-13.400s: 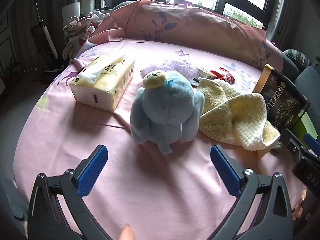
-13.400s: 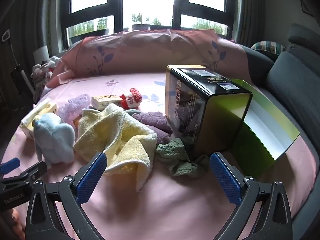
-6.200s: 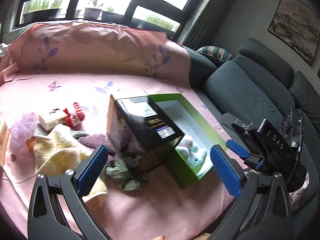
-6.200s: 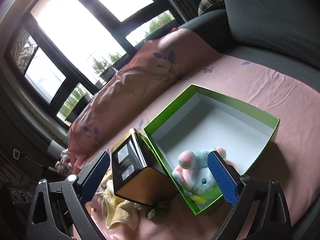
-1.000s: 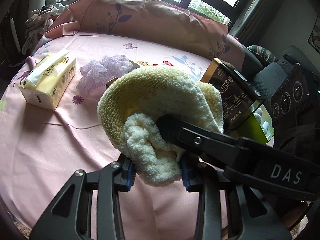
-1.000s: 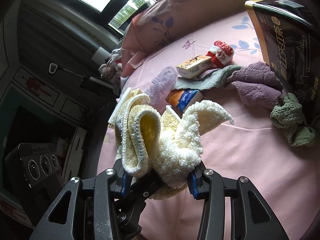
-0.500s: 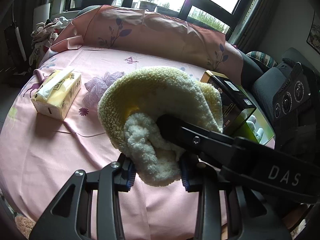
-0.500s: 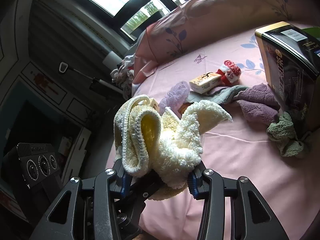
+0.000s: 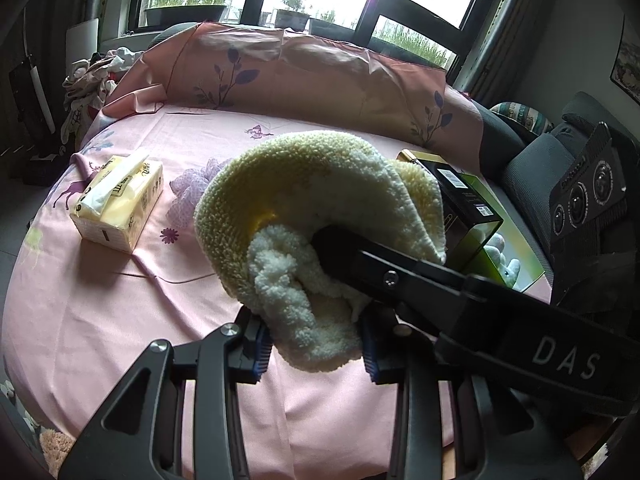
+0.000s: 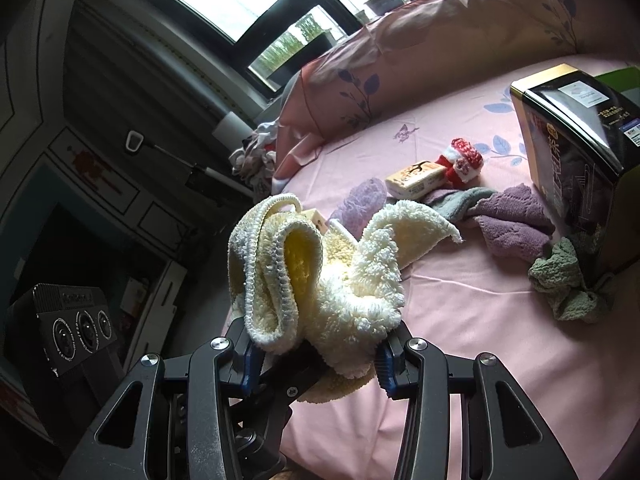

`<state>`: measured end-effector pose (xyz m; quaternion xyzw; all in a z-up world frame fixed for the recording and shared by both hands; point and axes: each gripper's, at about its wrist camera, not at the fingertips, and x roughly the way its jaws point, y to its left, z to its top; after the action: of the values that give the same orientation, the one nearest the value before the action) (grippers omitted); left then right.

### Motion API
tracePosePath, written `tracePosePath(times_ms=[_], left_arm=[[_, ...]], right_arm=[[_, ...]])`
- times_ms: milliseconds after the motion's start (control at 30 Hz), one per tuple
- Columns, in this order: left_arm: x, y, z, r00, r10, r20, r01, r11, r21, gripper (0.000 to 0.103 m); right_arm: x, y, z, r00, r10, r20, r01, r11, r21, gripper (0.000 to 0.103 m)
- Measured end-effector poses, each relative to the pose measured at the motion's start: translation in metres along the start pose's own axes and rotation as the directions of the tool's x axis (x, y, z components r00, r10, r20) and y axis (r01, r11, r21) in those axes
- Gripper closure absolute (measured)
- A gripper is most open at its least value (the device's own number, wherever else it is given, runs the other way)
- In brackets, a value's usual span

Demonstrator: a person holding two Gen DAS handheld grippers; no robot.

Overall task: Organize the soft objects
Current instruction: 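Carry the towel with the right gripper over the green-lined box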

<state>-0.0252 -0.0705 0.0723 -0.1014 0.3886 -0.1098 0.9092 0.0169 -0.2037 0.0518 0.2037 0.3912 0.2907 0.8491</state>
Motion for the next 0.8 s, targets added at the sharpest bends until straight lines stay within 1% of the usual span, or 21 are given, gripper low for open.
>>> tracePosePath(times_ms=[100, 233, 433, 700, 800], left_arm=[[-0.001, -0.003, 0.001, 1.000, 0.009, 0.014, -0.009, 1.000, 0.010, 0.070], [-0.004, -0.005, 0.002, 1.000, 0.000, 0.020, -0.001, 1.000, 0.005, 0.070], [-0.013, -0.025, 0.011, 0.999, 0.004, 0.045, -0.006, 0.999, 0.037, 0.070], [-0.023, -0.047, 0.030, 0.996, -0.045, 0.073, 0.040, 0.997, 0.060, 0.070], [-0.026, -0.057, 0.042, 0.993, -0.065, 0.094, 0.059, 0.996, 0.065, 0.070]], right_arm=[[-0.002, 0.000, 0.001, 1.000, 0.008, 0.012, -0.008, 1.000, 0.000, 0.056], [-0.008, 0.003, 0.001, 1.000, 0.002, 0.020, -0.002, 1.000, -0.004, 0.056], [-0.028, 0.003, 0.010, 0.999, 0.009, 0.052, -0.009, 1.000, -0.005, 0.056], [-0.059, 0.007, 0.032, 0.995, -0.002, 0.097, 0.005, 1.000, -0.030, 0.056], [-0.070, 0.010, 0.044, 0.993, -0.019, 0.115, 0.025, 0.998, -0.050, 0.056]])
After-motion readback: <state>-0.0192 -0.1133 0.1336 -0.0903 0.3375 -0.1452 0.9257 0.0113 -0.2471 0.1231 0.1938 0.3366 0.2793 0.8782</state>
